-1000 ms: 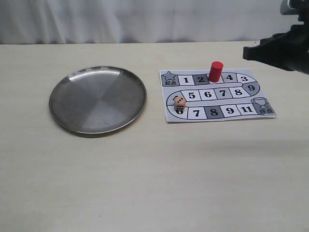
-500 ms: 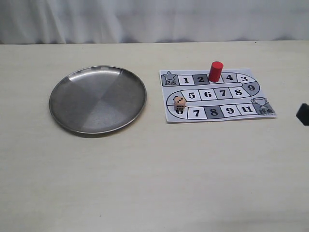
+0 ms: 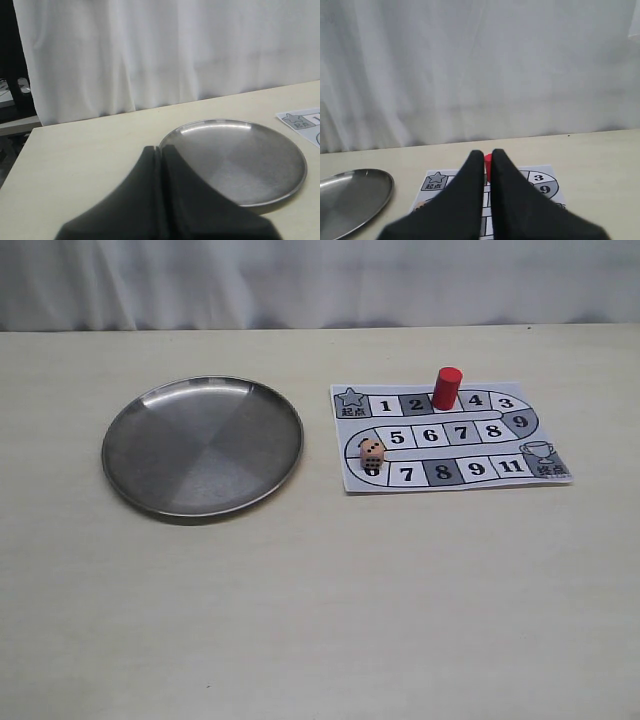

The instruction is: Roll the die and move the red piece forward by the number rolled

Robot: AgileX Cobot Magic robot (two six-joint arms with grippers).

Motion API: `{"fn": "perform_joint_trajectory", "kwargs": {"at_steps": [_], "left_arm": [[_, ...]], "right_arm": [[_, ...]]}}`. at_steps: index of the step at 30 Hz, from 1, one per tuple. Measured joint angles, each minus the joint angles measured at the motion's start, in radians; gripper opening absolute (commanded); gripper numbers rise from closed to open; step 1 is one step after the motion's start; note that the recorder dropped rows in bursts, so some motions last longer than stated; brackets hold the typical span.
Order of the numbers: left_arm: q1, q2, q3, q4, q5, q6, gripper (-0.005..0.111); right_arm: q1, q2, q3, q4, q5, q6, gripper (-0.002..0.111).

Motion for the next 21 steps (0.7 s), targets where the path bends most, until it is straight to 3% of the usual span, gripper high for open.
{"fn": "perform_joint_trajectory", "kwargs": {"at_steps": [10, 21], "left_arm": [[0.000, 0.000, 0.000, 0.000, 0.000, 0.000, 0.000], [0.000, 0.000, 0.000, 0.000, 0.000, 0.000, 0.000]], "right_arm": [[0.000, -0.103, 0.000, 0.000, 0.206, 0.000, 0.004], [0.000, -0.103, 0.000, -0.015, 0.225, 0.000, 0.004]]}}
